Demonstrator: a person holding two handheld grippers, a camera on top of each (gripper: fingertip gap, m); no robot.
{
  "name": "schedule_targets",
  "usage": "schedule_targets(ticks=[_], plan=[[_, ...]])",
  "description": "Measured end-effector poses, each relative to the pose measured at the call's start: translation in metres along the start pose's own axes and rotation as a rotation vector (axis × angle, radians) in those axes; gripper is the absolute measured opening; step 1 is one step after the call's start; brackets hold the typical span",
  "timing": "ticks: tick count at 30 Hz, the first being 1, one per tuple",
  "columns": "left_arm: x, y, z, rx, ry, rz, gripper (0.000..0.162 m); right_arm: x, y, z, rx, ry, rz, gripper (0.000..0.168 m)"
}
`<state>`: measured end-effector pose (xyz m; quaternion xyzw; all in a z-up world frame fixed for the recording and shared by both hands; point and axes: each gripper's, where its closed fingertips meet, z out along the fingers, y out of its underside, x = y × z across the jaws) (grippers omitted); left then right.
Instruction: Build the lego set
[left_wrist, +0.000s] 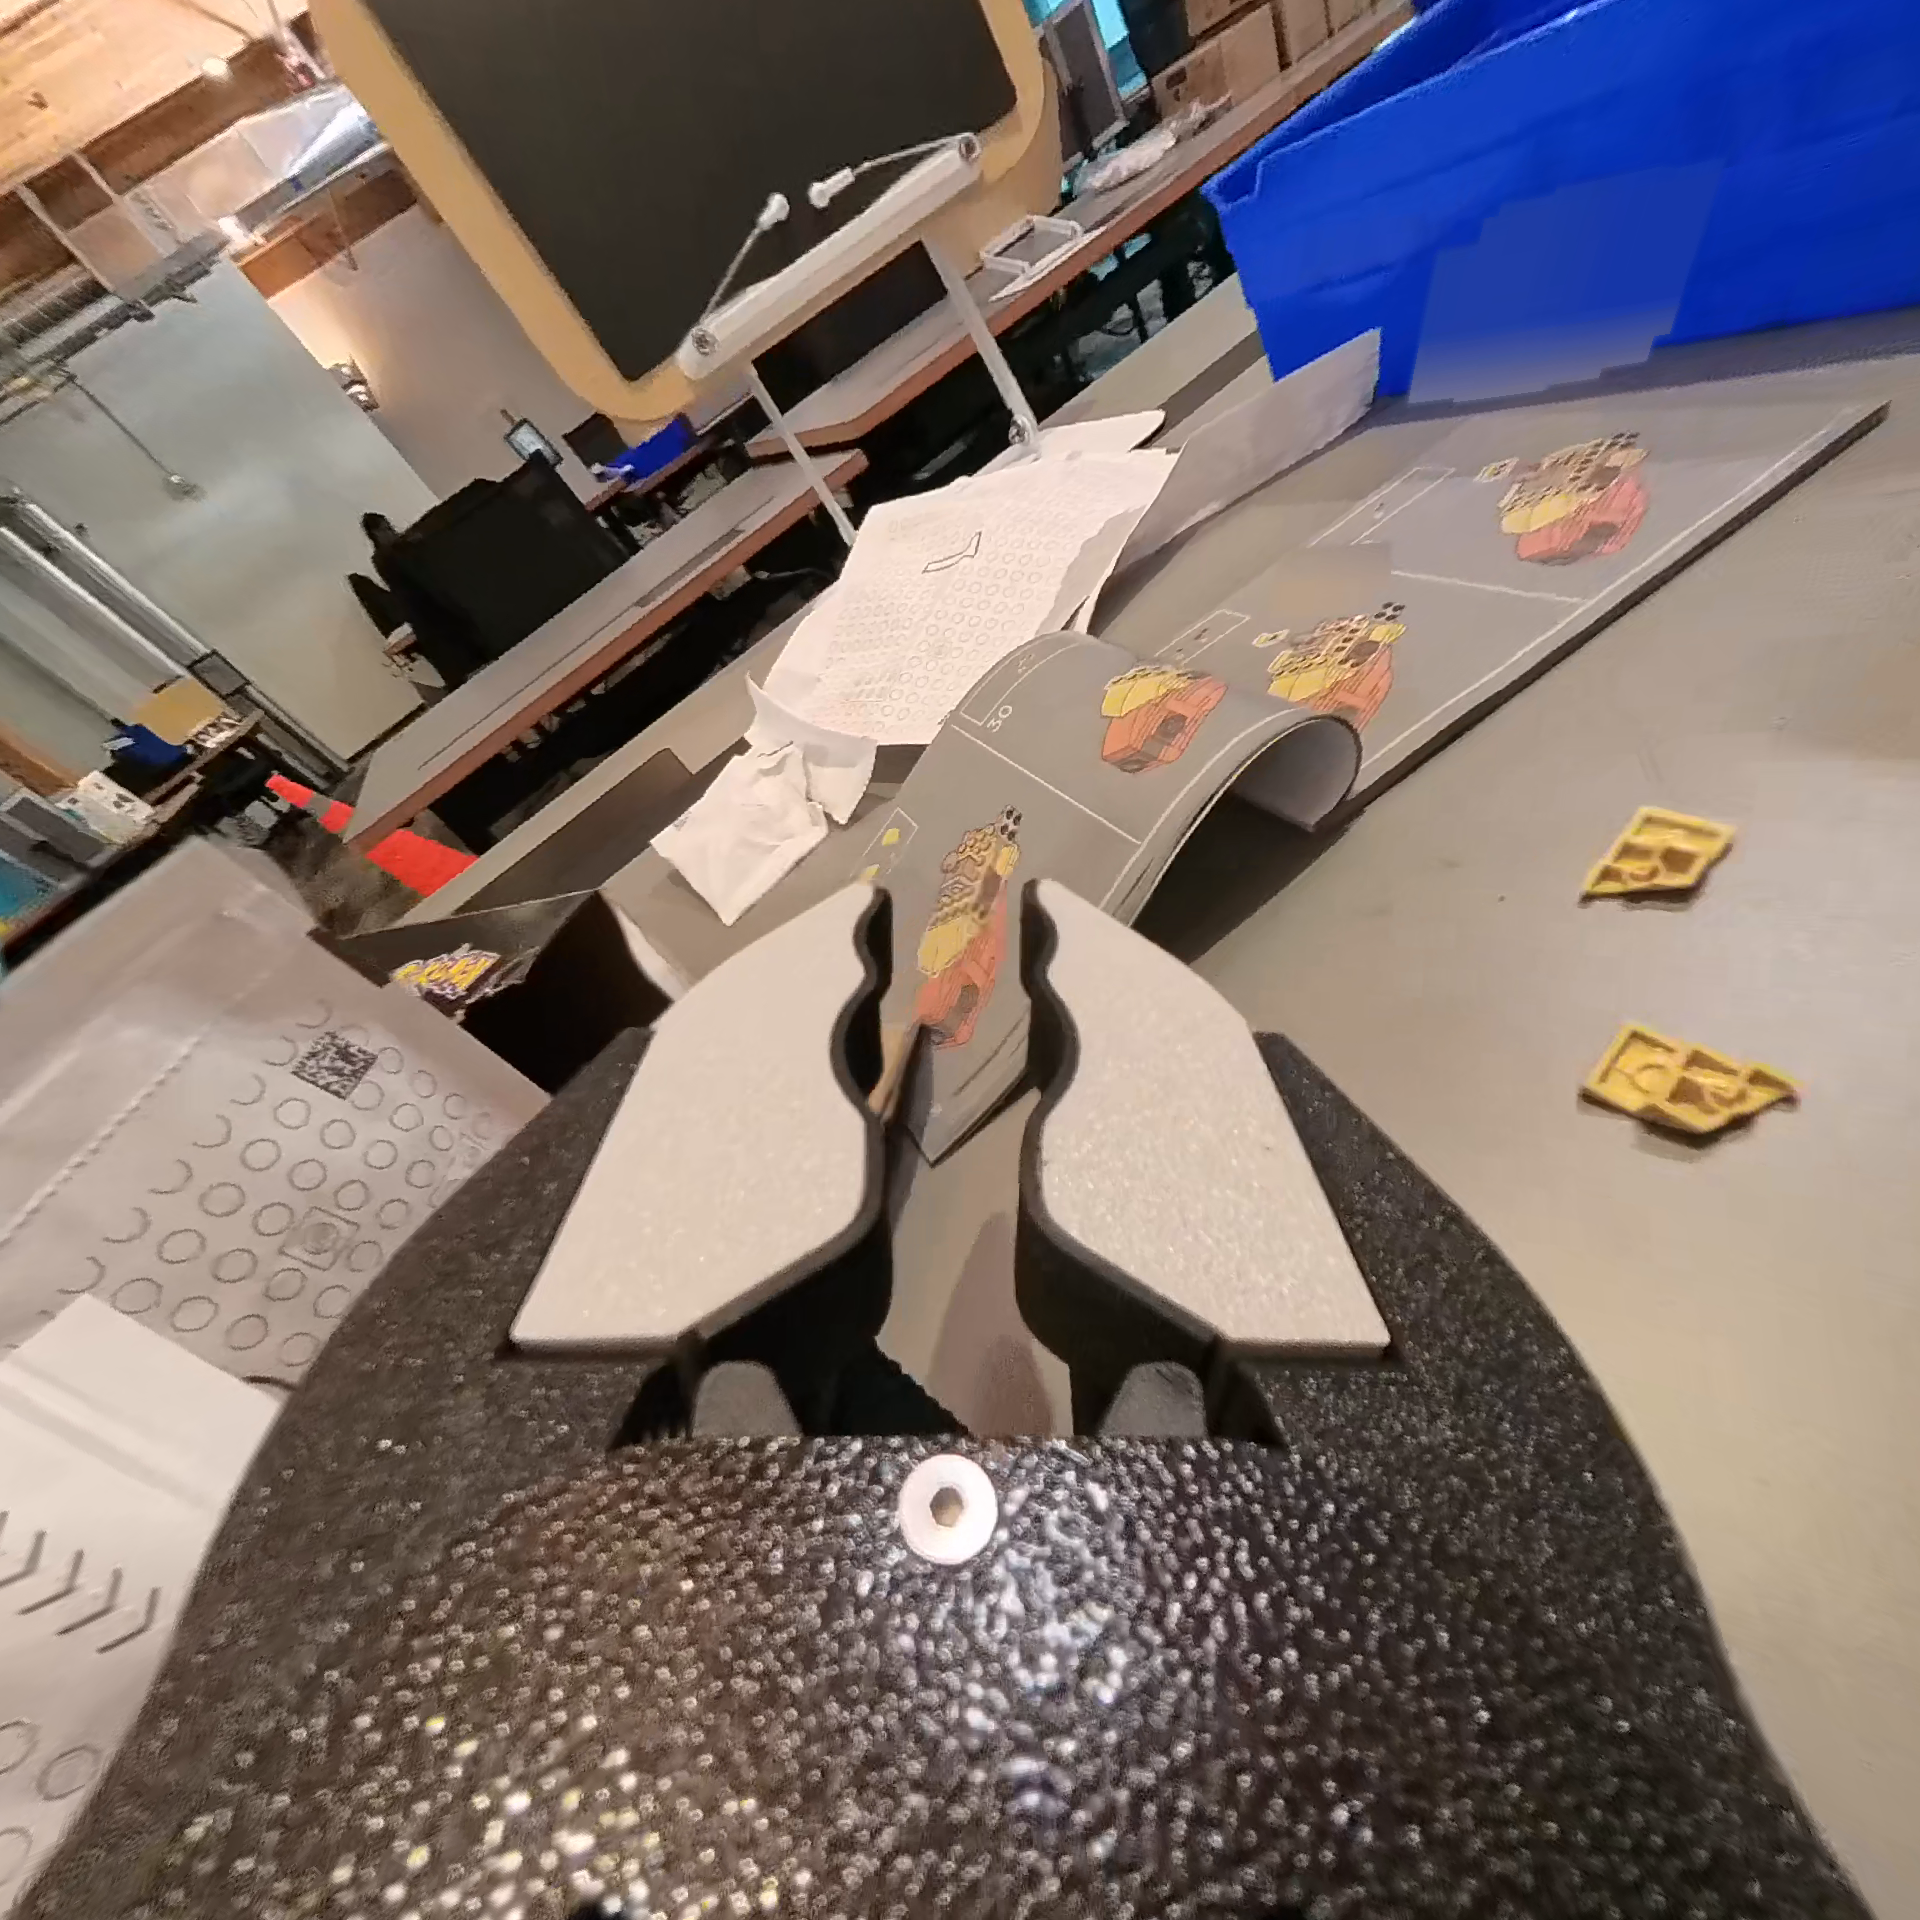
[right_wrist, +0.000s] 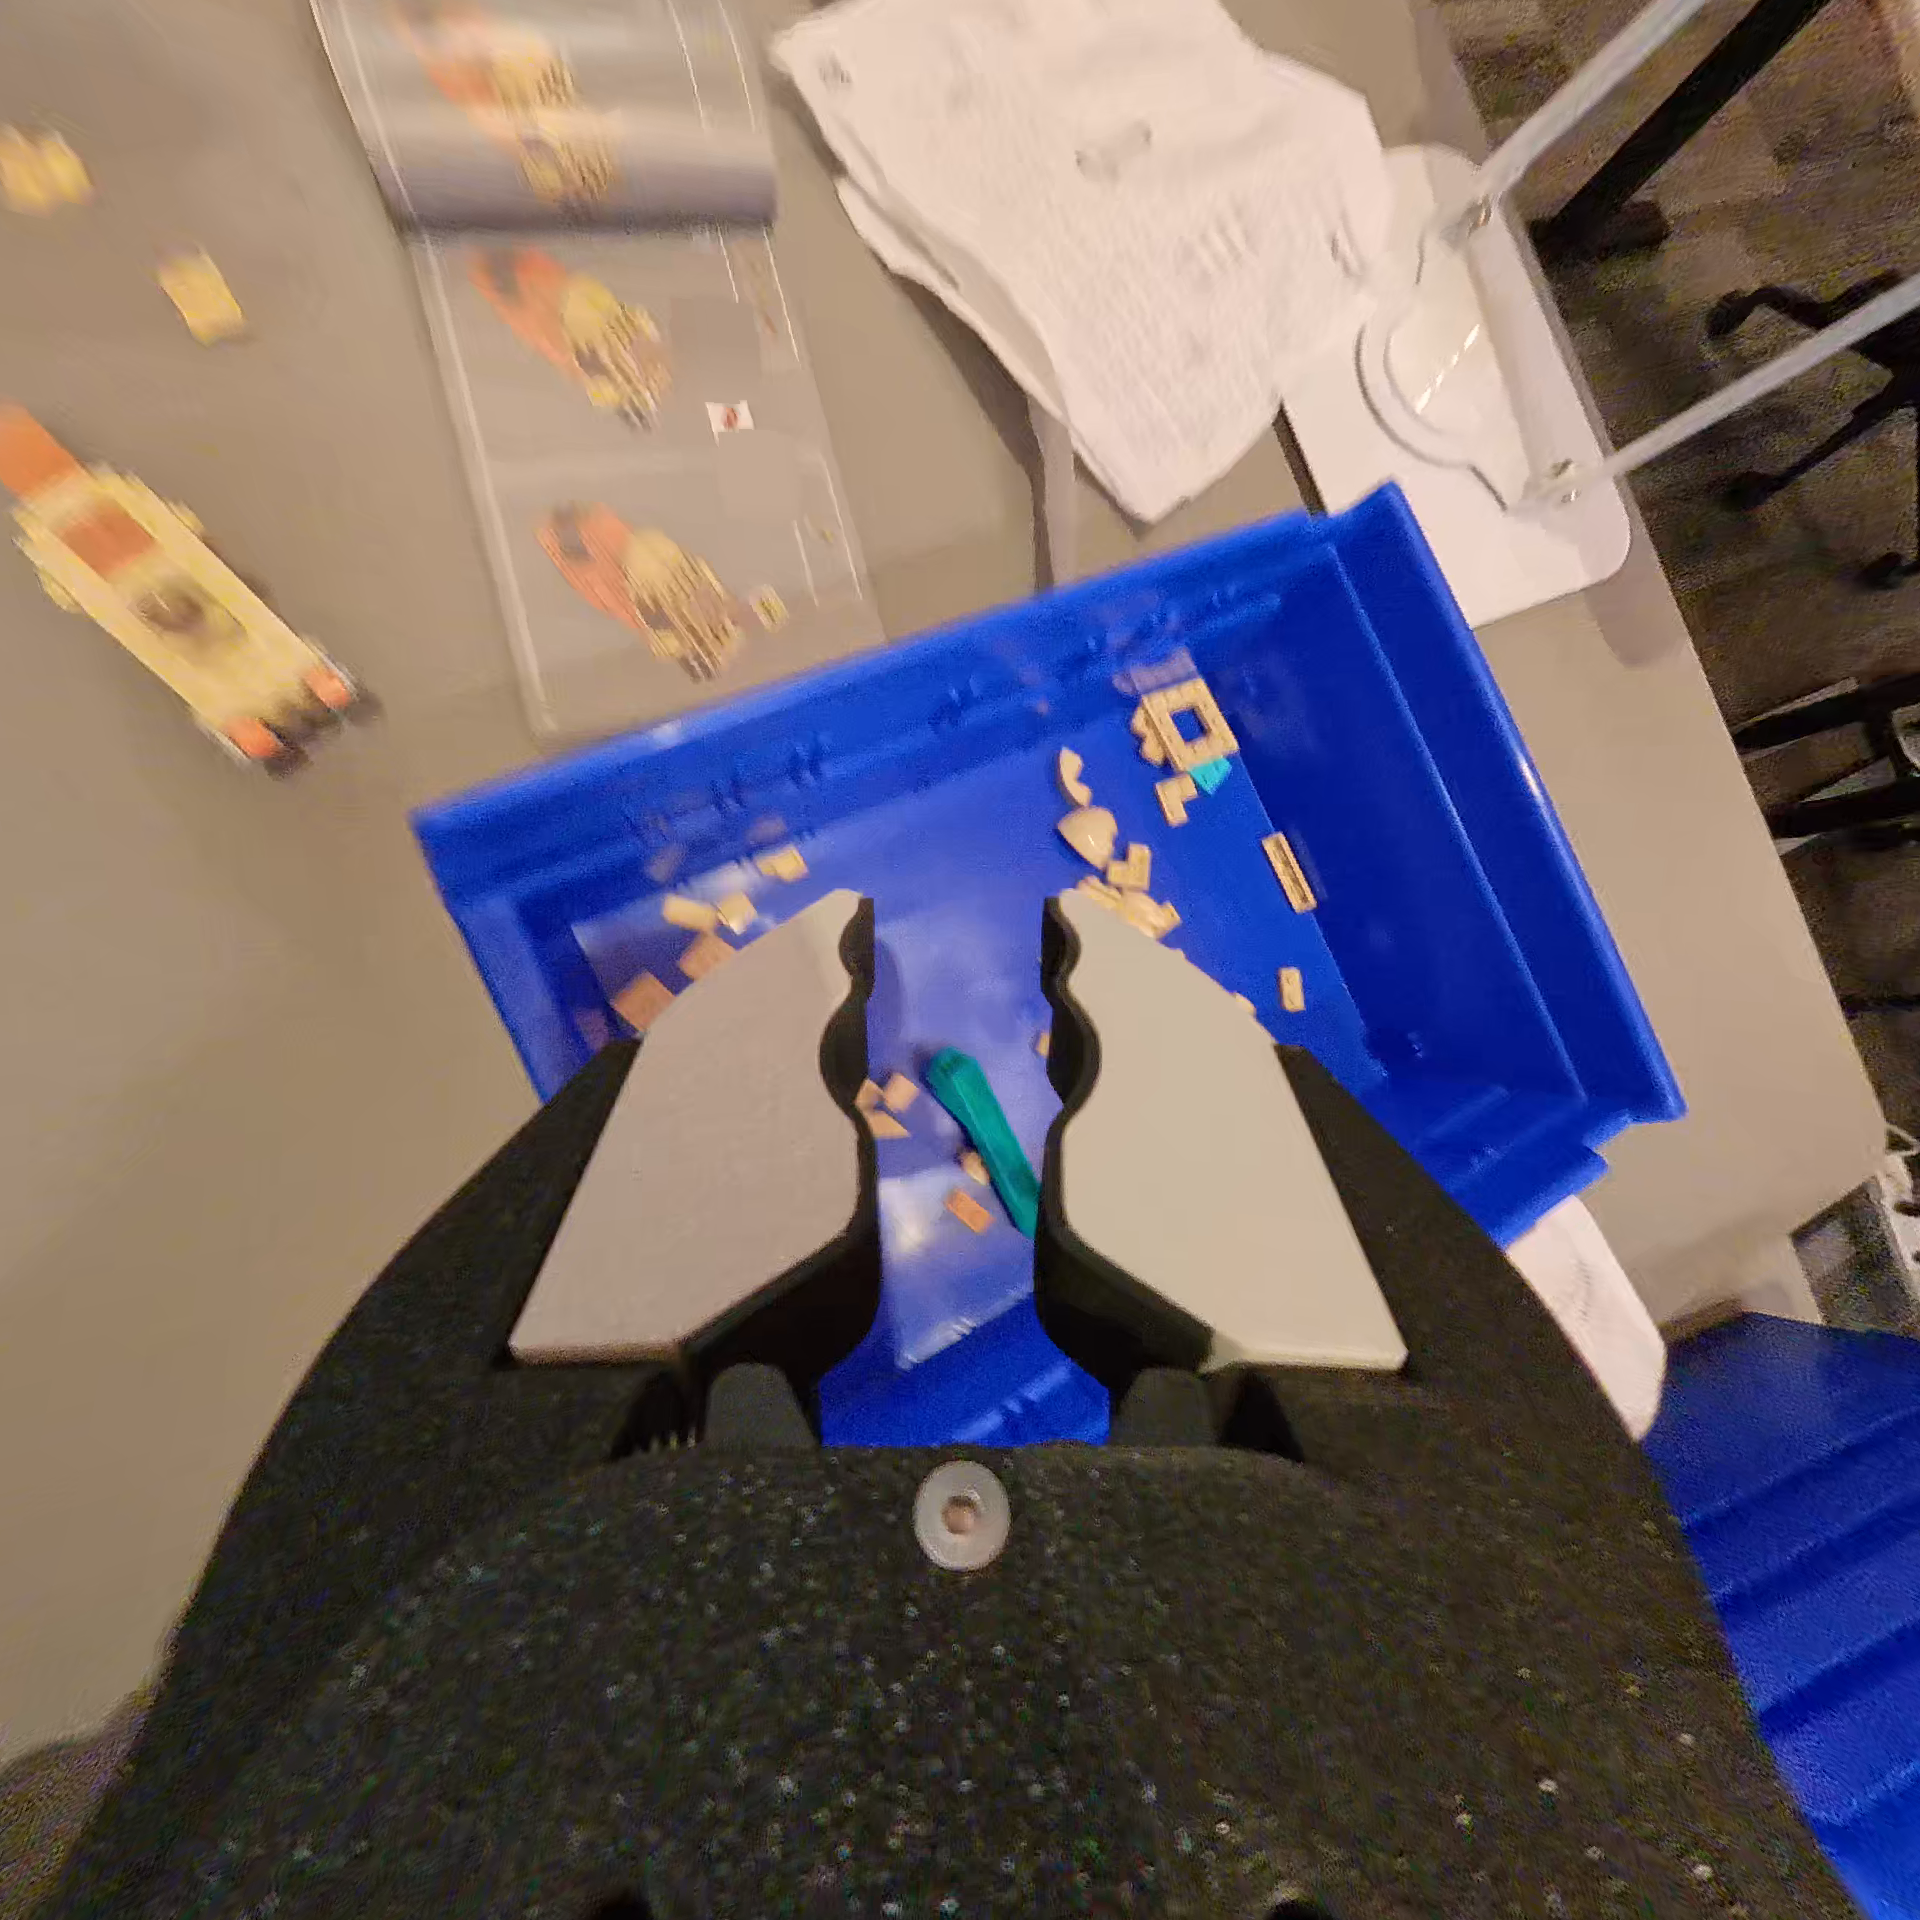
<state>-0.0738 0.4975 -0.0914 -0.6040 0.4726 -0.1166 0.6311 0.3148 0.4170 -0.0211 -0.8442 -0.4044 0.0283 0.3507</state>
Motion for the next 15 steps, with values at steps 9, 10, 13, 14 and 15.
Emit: schedule_targets(ticks=[9,10,13,14,15], plan=[[0.003,0.01,0.012,-0.083,-0.077,0.139,0.021,0.036,0.05,0.028,-0.068,-0.092,-0.17,0.03],[0.002,0.011,0.013,-0.097,-0.09,0.149,0.02,0.04,0.049,0.03,-0.057,-0.091,-0.18,0.029],[0.0,0.015,0.016,-0.13,-0.124,0.168,0.02,0.053,0.048,0.037,-0.034,-0.092,-0.167,0.025],[0.0,0.015,0.017,-0.135,-0.13,0.173,0.02,0.058,0.049,0.041,-0.048,-0.085,-0.176,0.025],[-0.001,0.016,0.017,-0.139,-0.134,0.176,0.02,0.063,0.051,0.047,-0.072,-0.075,-0.198,0.025]])
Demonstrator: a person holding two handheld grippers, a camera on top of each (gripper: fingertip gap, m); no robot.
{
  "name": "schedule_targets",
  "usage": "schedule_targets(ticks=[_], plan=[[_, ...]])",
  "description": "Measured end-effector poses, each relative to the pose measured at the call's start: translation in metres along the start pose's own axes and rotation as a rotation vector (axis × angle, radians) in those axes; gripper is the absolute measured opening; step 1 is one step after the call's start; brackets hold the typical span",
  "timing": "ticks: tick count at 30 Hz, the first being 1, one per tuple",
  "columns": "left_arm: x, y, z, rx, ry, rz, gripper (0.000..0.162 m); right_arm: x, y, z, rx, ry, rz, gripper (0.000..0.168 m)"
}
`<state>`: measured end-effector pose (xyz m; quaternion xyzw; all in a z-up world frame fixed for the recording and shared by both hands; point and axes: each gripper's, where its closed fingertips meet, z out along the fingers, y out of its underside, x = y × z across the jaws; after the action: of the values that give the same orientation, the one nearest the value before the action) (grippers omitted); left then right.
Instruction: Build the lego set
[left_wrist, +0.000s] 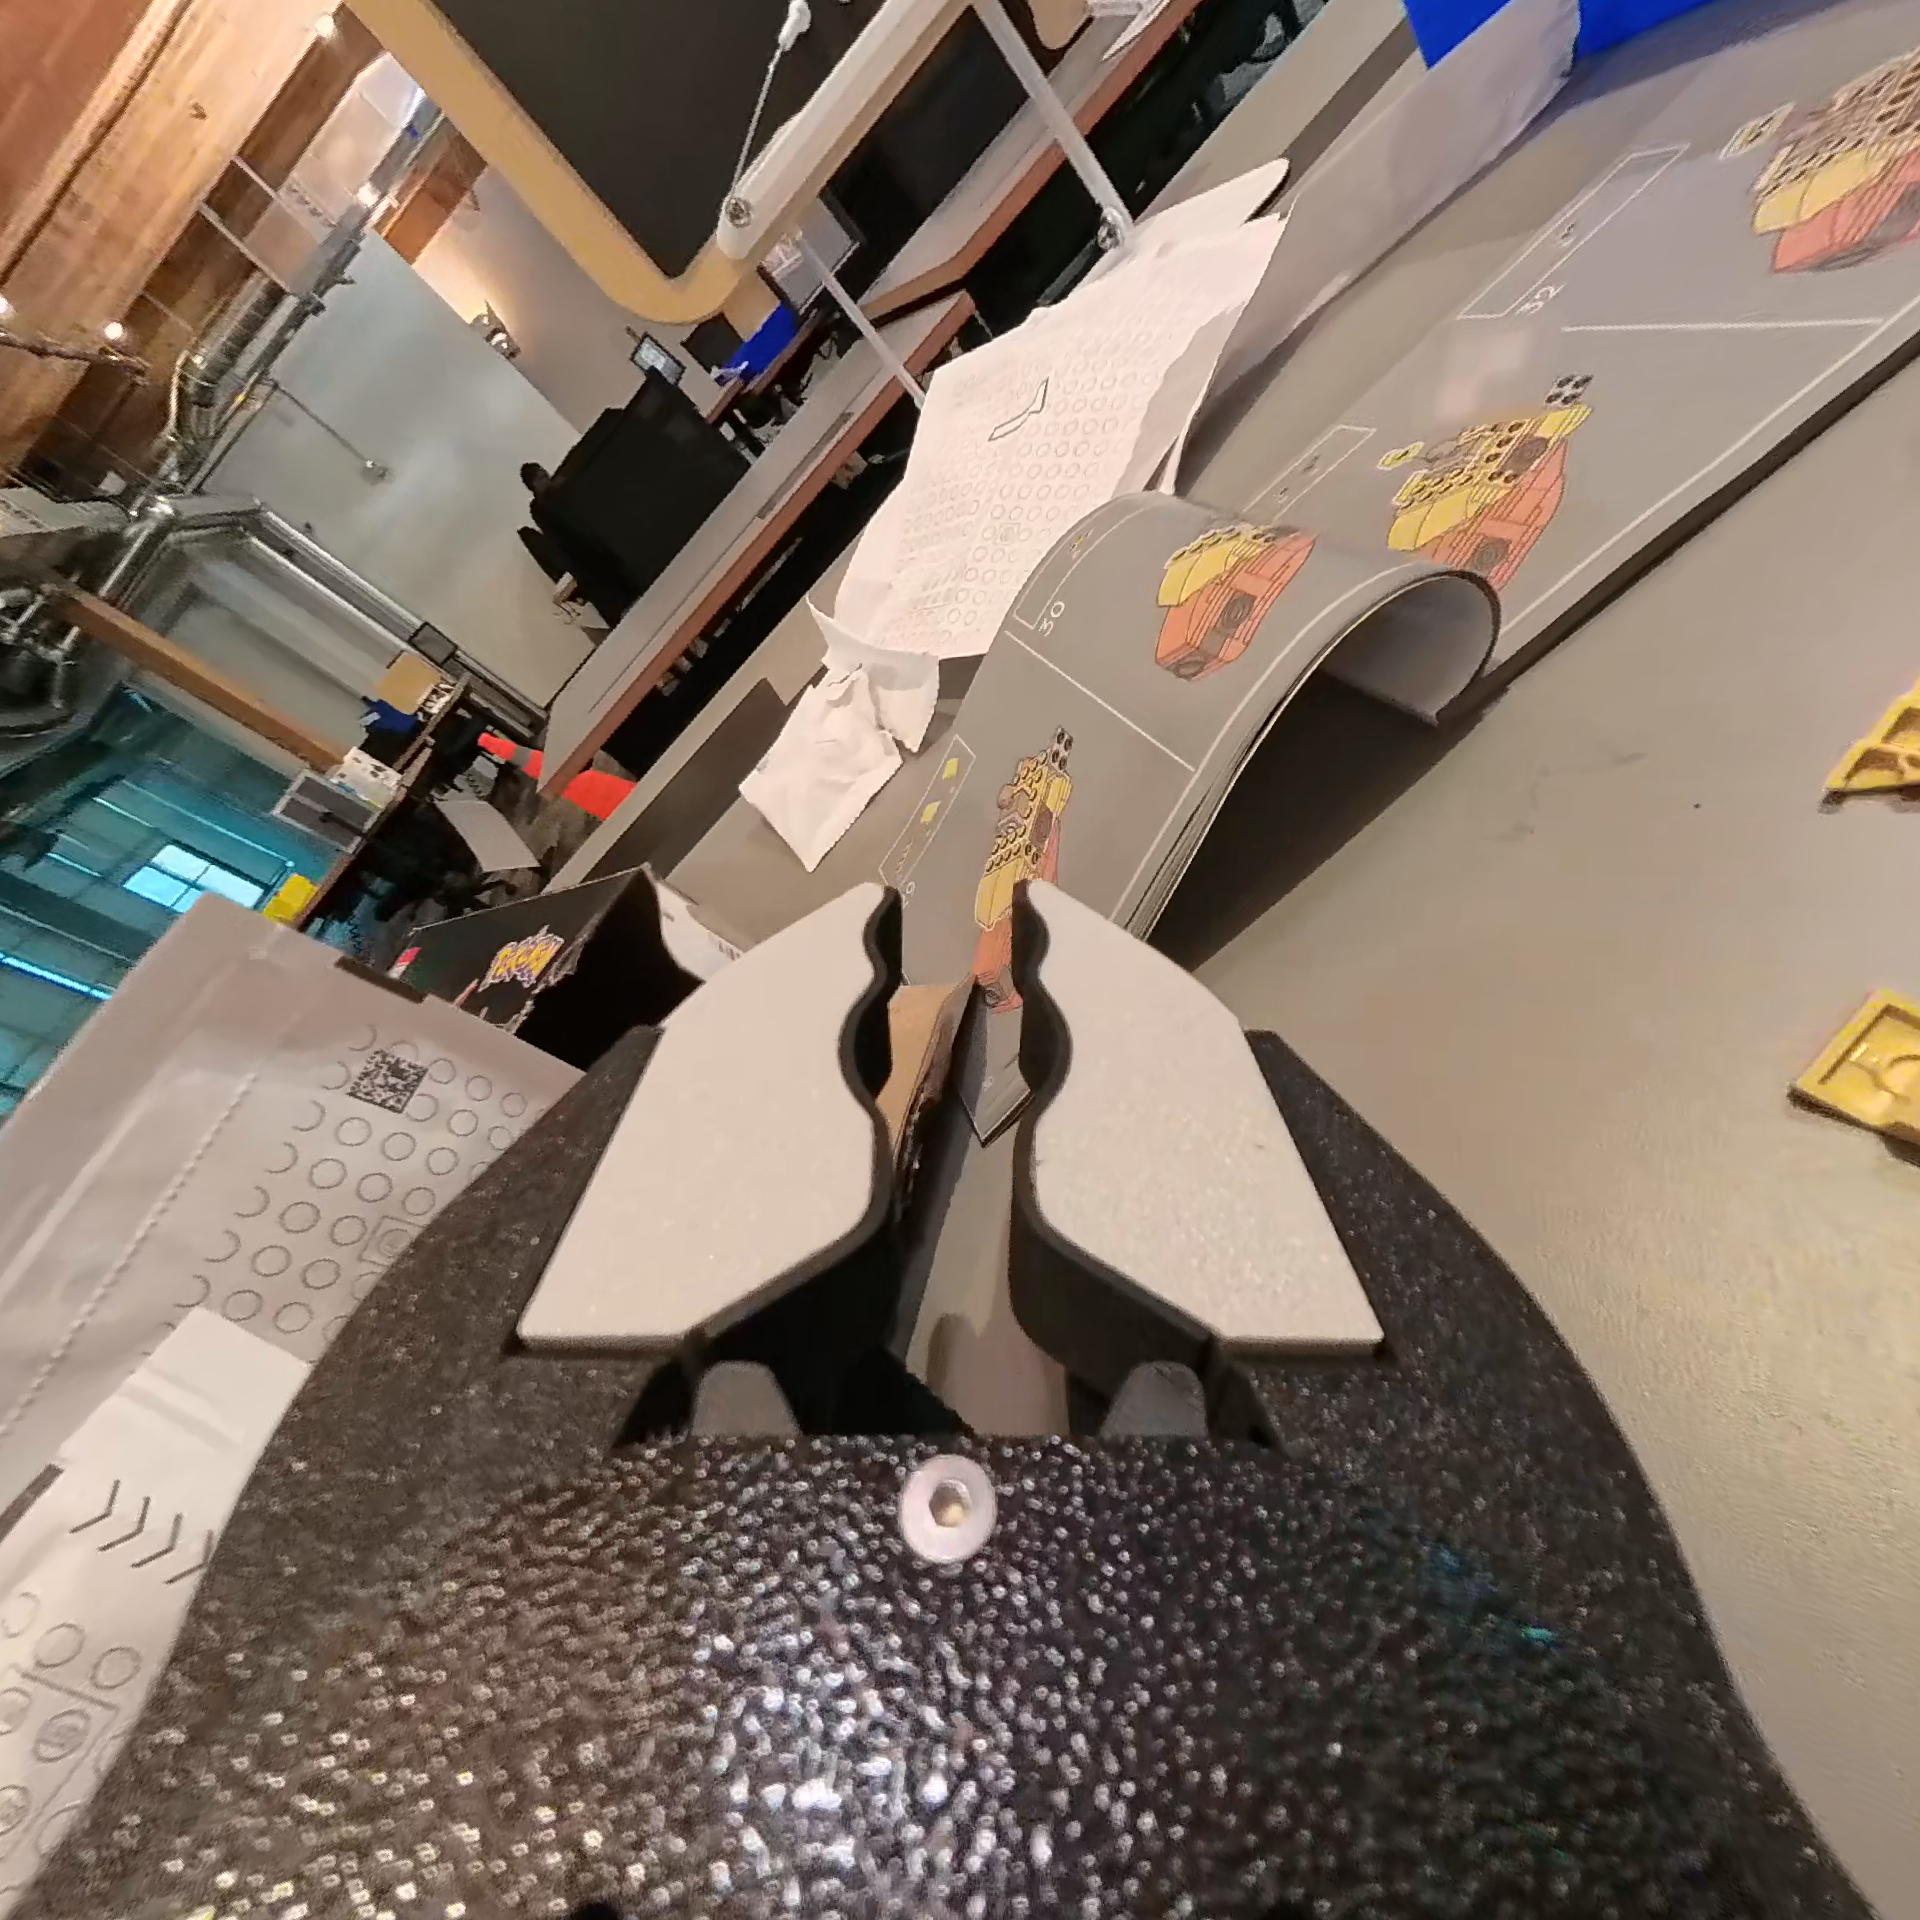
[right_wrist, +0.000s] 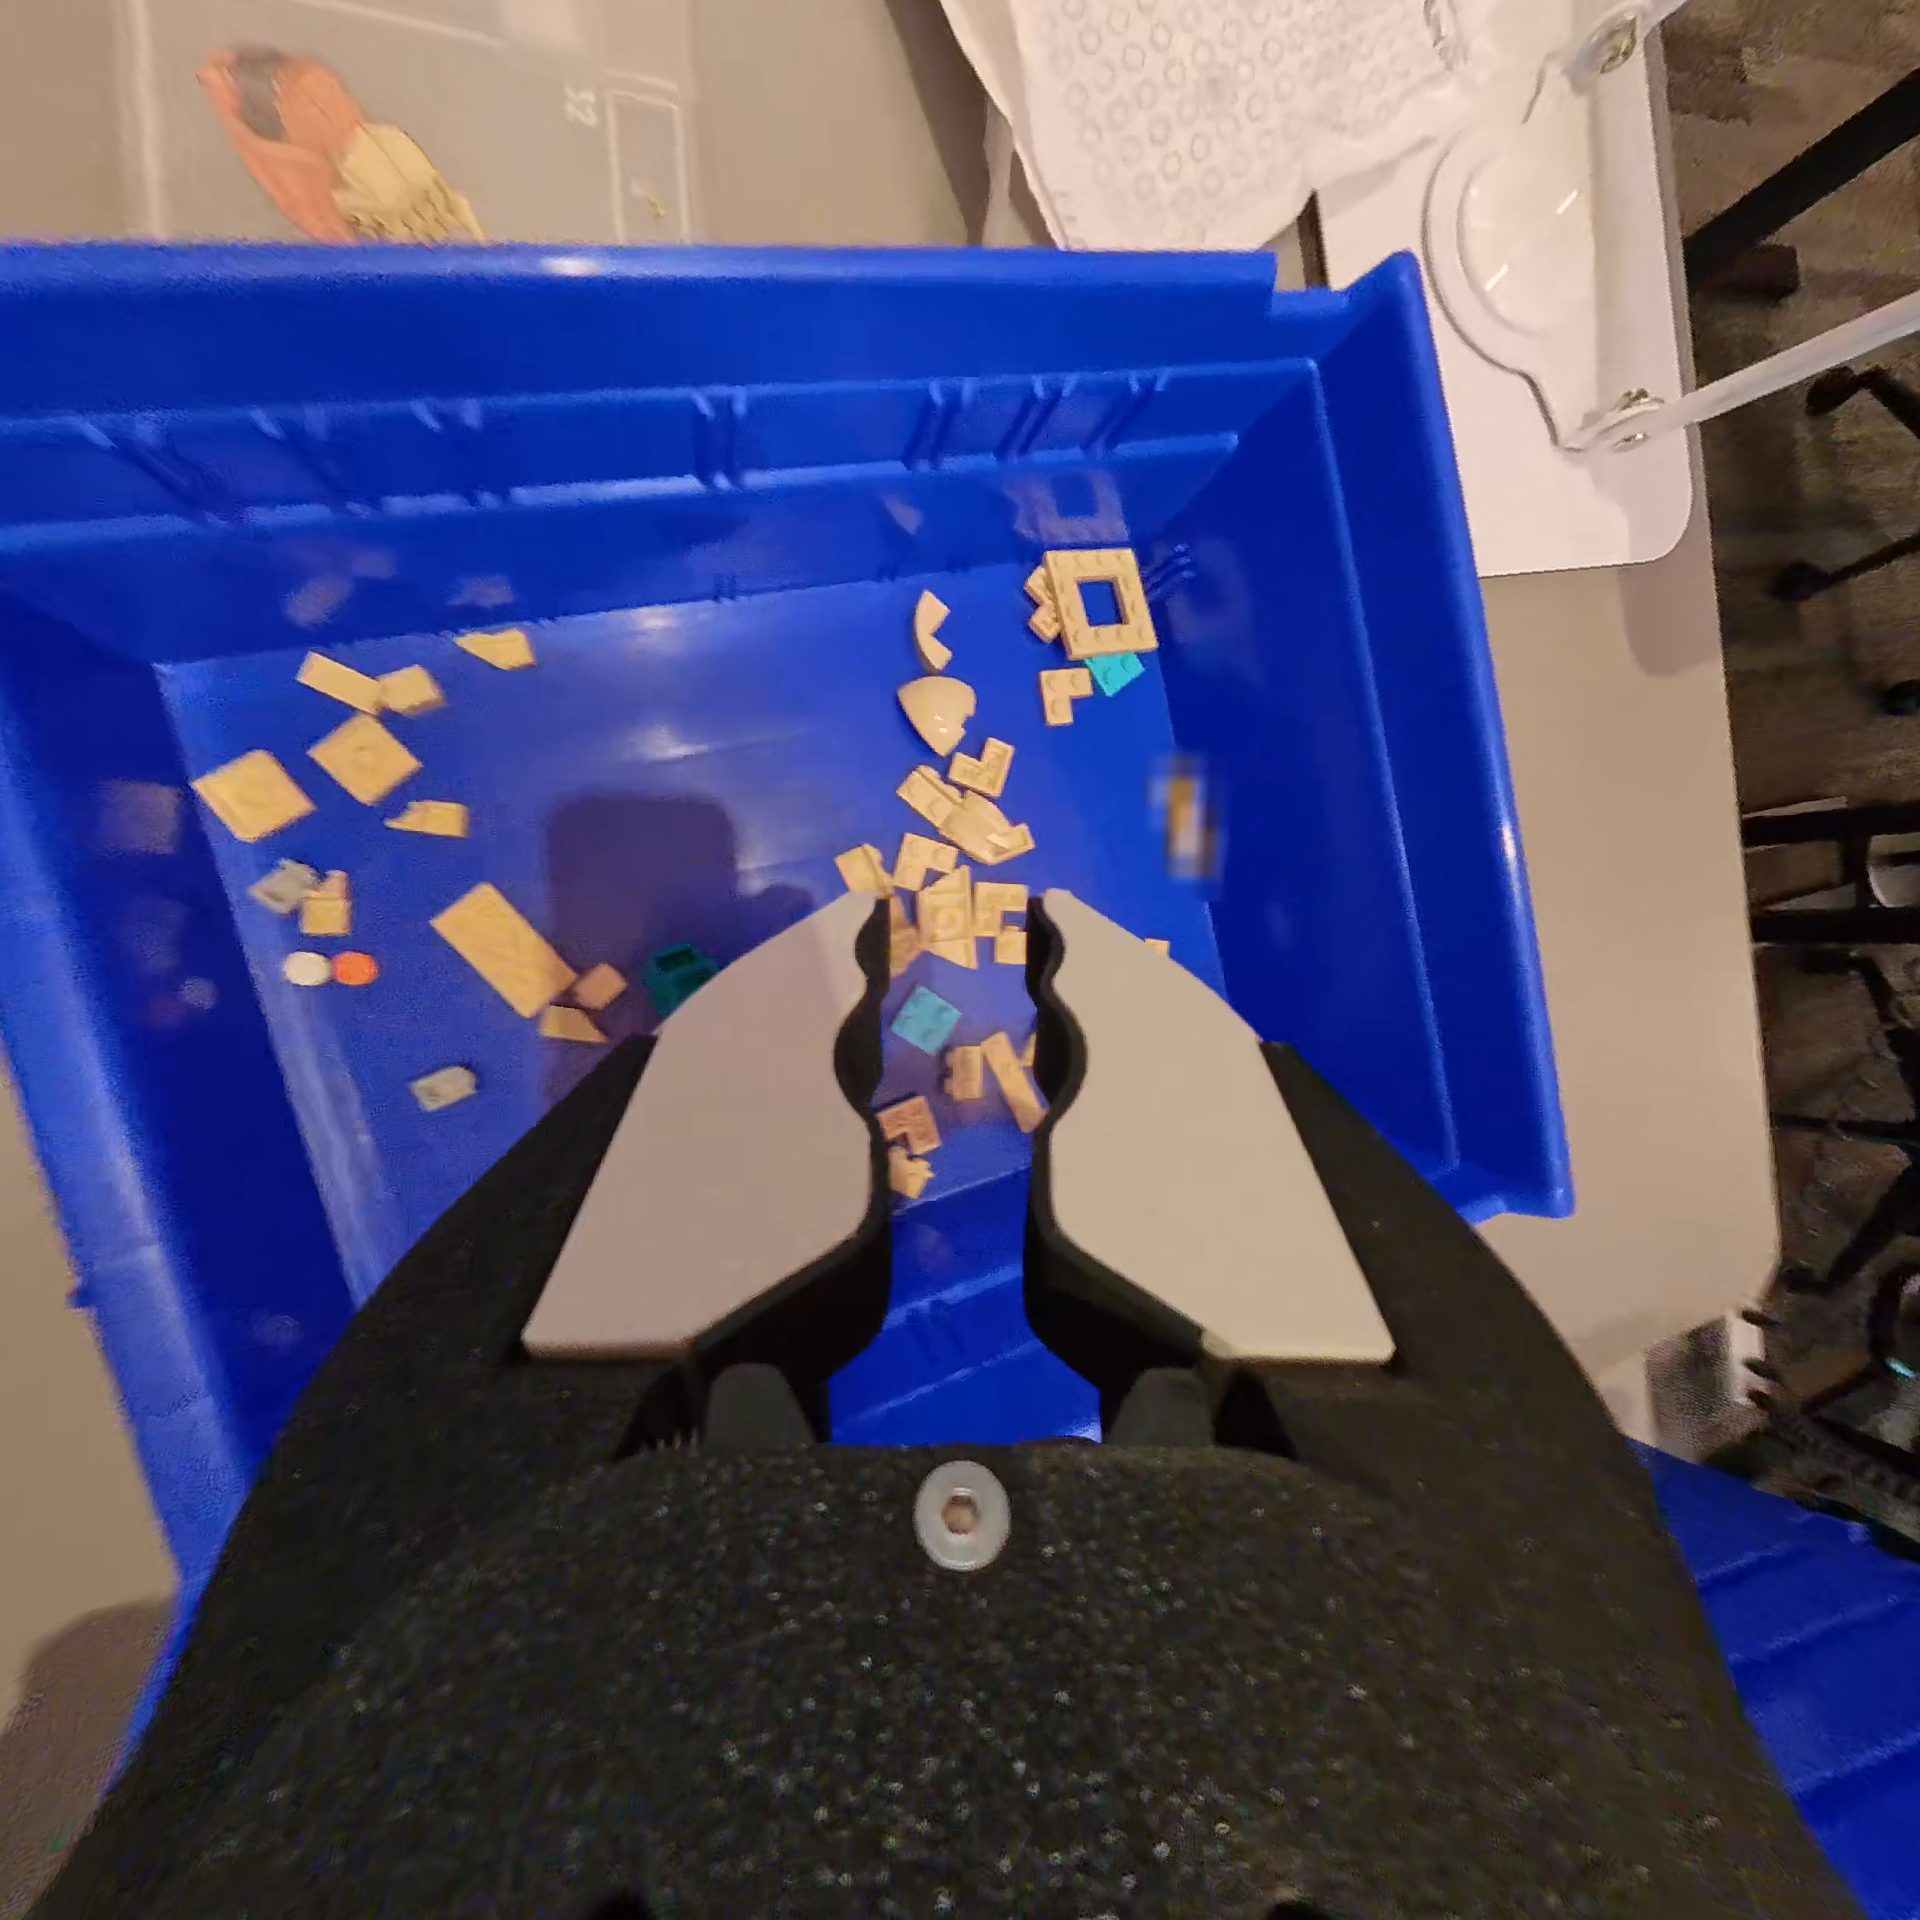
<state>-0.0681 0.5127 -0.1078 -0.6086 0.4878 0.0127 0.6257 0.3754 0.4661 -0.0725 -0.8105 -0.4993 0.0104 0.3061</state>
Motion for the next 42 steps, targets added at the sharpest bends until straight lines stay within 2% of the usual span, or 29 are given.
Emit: schedule_targets(ticks=[4,5,7,9,13,17,20,22,33,35,42], plan=[[0.001,-0.001,0.001,0.002,-0.002,0.005,0.019,0.025,0.006,0.029,-0.168,0.046,-0.099,0.024],[0.001,-0.001,0.001,0.005,-0.002,0.006,0.019,0.036,0.01,0.037,-0.236,0.076,-0.046,0.023],[0.001,-0.003,-0.001,0.019,-0.002,0.007,0.019,0.05,0.015,0.053,-0.31,0.113,0.182,0.025],[0.002,-0.007,-0.004,0.046,0.005,-0.005,0.019,0.051,0.016,0.069,-0.296,0.095,0.409,0.03],[0.004,-0.015,-0.009,0.095,0.03,-0.038,0.019,0.051,0.017,0.087,-0.221,0.122,0.695,0.037],[0.0,-0.025,-0.017,0.152,0.05,-0.09,0.019,0.059,0.031,0.095,-0.197,0.265,0.883,0.048],[-0.004,-0.033,-0.027,0.203,0.046,-0.108,0.019,0.064,0.037,0.107,-0.132,0.313,1.051,0.063],[-0.003,-0.038,-0.033,0.239,0.063,-0.153,0.019,0.068,0.036,0.112,-0.068,0.335,1.13,0.066],[0.002,-0.043,-0.041,0.268,0.079,-0.171,0.019,0.086,0.047,0.117,-0.114,0.521,1.123,0.057],[0.0,-0.042,-0.04,0.26,0.073,-0.177,0.019,0.089,0.046,0.117,-0.108,0.535,1.093,0.033],[-0.002,-0.04,-0.038,0.251,0.06,-0.174,0.019,0.09,0.044,0.112,-0.063,0.493,1.097,0.033]])
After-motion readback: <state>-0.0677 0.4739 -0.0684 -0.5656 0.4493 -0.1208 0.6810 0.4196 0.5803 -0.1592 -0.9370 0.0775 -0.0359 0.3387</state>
